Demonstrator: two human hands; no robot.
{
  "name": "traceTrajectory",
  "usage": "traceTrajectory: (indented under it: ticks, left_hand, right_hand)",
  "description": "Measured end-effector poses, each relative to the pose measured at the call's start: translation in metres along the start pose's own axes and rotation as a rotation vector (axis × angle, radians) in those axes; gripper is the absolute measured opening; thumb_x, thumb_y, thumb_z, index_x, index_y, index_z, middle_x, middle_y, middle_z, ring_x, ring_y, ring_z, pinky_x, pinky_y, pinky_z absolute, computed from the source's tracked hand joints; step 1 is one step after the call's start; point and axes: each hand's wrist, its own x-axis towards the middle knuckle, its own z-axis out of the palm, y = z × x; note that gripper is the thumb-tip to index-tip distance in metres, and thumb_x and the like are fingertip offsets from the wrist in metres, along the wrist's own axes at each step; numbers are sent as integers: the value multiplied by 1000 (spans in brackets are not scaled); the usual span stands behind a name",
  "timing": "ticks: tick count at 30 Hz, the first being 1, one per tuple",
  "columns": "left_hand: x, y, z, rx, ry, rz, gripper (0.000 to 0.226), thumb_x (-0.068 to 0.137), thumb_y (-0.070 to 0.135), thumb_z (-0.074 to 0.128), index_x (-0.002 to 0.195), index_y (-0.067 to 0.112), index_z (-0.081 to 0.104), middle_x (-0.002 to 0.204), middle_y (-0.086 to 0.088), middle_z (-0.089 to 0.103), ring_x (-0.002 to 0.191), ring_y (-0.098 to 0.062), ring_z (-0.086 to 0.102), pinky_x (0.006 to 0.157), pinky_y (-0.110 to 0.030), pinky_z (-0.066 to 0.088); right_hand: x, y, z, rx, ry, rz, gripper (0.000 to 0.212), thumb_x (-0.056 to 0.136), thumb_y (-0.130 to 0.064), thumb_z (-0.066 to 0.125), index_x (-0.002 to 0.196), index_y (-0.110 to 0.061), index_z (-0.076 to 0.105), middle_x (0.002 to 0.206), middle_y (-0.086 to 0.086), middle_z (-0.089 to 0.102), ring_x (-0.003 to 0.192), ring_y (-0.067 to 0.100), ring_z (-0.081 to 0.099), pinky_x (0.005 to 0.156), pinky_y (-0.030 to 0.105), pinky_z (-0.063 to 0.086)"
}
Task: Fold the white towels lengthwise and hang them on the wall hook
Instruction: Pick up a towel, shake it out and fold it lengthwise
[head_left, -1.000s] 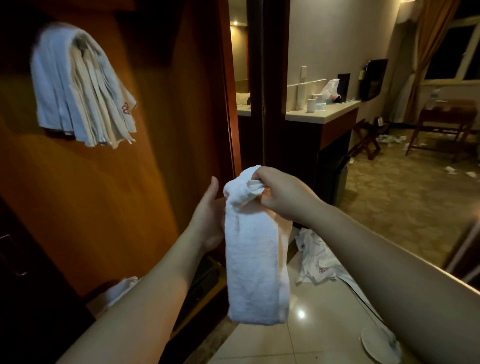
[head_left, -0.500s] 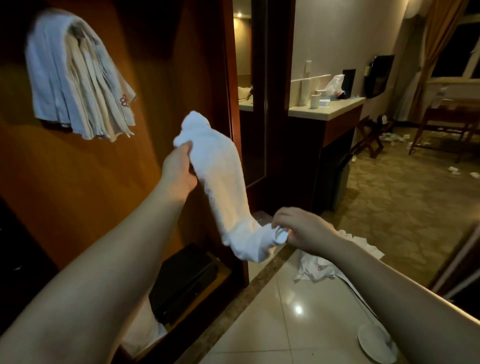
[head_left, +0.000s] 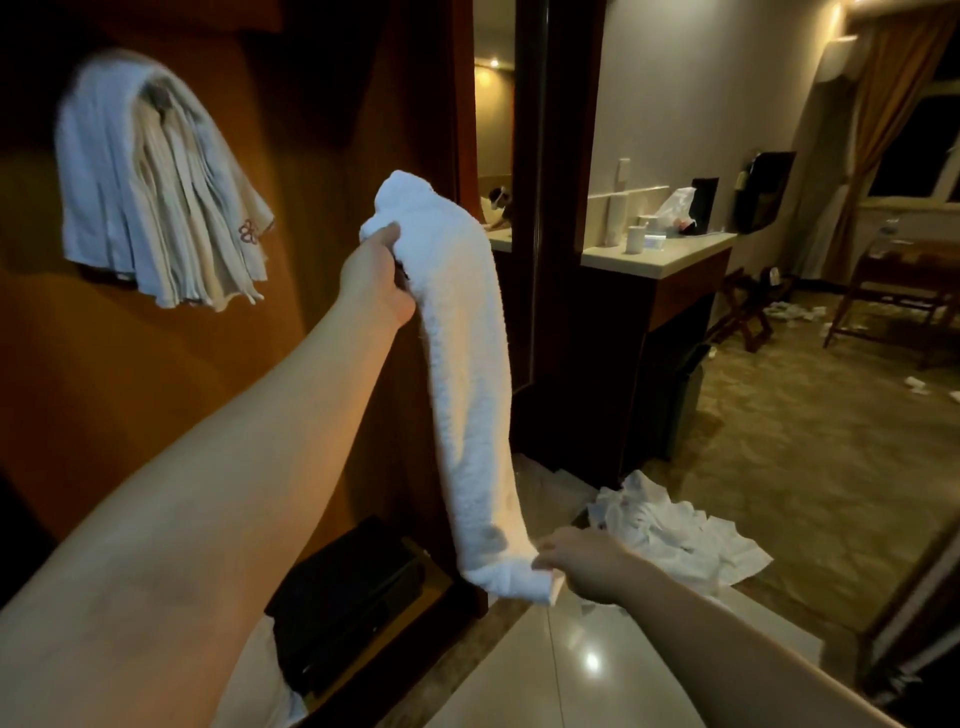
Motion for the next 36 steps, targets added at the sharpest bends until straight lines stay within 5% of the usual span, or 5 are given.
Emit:
traceTrajectory:
  ticks: [7, 12, 24, 30, 36]
  left_hand:
    - [13, 5, 53, 63, -14, 52, 30, 88, 20, 75, 114, 15, 61, 106, -9, 71, 95, -27, 70, 75, -41, 61]
    - [18, 11, 78, 165, -168, 68, 17, 89, 19, 72, 100, 13, 60, 98, -11, 76, 90, -29, 73, 71, -45, 62]
    - [29, 41, 87, 226, -167, 91, 28, 91, 21, 68, 115, 12, 57, 98, -13, 74, 84, -27, 75, 66, -39, 61]
    - [31, 45, 88, 331, -91, 169, 38, 96, 28, 64, 130, 14, 55, 89, -9, 77, 79, -22, 77, 56, -32, 58]
    - [40, 34, 55, 618, -165, 74, 70, 98, 68, 33, 134, 13, 57, 126, -10, 68, 116, -32, 65, 99, -46, 51]
  right_hand:
    - [41, 49, -156, 1182, 627, 201, 78, 85, -41, 78, 150, -19, 41, 146, -4, 46, 133, 11, 43, 108, 29, 37]
    - [62, 63, -251, 1421, 567, -17, 127, 48, -74, 86, 152, -21, 38, 143, 1, 57, 132, 21, 53, 115, 47, 38]
    - [81, 73, -286, 1740, 74, -333, 101, 48, -42, 100, 134, -11, 57, 125, 12, 70, 118, 30, 66, 96, 44, 56]
    - [81, 54, -279, 1809, -54, -369, 54, 73, -21, 87, 122, -11, 68, 123, 16, 71, 113, 32, 69, 83, 41, 60]
    - [78, 31, -308, 1894, 100, -327, 65, 72, -43, 85, 125, -12, 65, 121, 12, 73, 112, 30, 70, 92, 44, 58]
